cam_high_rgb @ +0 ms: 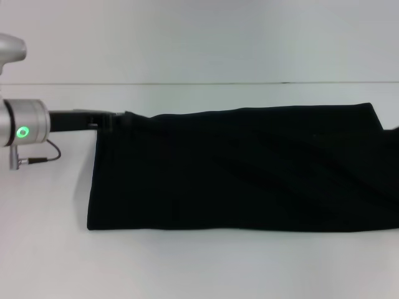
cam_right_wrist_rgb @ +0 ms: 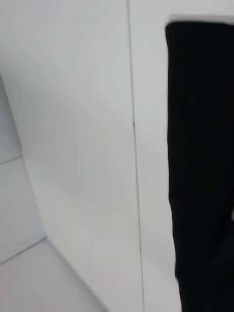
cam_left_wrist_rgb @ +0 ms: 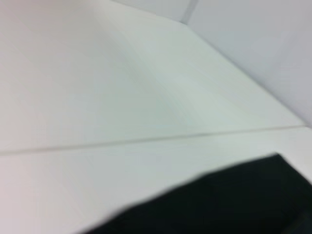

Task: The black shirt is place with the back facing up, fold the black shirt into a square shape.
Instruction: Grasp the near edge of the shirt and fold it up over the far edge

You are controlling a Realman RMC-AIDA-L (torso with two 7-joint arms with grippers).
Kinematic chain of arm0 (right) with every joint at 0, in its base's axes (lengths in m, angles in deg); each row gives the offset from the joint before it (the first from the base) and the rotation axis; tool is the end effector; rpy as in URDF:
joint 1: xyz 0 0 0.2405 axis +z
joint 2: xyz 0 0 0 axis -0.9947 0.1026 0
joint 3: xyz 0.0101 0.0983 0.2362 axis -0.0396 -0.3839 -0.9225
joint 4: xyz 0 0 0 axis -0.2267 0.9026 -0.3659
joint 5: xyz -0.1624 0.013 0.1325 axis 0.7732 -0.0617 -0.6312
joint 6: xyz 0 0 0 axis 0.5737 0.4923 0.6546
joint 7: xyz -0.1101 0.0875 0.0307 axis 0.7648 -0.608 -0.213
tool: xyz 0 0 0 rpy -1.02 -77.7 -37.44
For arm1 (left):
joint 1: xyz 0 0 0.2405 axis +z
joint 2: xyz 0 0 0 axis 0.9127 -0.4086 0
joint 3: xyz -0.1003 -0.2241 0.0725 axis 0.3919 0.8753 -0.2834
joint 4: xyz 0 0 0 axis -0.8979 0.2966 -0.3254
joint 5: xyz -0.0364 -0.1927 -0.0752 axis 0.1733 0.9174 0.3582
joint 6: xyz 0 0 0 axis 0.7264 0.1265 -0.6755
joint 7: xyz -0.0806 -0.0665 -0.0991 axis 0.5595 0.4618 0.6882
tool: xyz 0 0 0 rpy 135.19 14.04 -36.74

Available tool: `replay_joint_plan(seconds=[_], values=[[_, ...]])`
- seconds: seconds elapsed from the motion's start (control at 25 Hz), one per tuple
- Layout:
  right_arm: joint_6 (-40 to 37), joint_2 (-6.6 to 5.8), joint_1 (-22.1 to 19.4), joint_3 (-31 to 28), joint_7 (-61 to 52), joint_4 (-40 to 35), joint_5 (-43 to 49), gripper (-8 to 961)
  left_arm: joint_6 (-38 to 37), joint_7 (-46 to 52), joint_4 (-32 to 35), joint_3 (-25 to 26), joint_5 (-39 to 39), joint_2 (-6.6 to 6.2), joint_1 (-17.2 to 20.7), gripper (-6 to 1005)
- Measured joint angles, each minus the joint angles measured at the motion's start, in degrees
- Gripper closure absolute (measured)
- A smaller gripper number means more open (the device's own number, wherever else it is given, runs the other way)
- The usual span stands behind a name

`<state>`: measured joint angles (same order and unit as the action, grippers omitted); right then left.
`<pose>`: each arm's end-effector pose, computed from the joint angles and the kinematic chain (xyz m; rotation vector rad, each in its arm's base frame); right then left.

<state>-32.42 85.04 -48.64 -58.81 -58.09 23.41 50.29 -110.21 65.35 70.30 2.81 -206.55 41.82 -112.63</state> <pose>0.3522 0.3782 0.1055 -2.1135 1.2065 0.4647 -0.2634 0.4202 0.0265 -2.3361 -1.2016 -0.4890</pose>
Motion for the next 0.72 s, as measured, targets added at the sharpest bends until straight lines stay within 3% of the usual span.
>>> replay_joint_plan(seconds=[0.28,0.48,0.72], values=[[20.6,0.55,7.1,5.9,-0.2,8.7,-0.1,864,17.8,-0.4,-3.9,-5.3,0.1,1.20,-2.7,988],[26.3,1.43,10.5,7.2,-0.2,9.1,-0.5,857,23.0,-0.8,-4.0,-7.4,0.1,2.55,-4.2,988],[28.8,1.26,13.8,7.3,-0.2,9.1,-0.6,849,25.2,-0.5,-3.6,-7.8,0.2,2.60,-5.4,988]])
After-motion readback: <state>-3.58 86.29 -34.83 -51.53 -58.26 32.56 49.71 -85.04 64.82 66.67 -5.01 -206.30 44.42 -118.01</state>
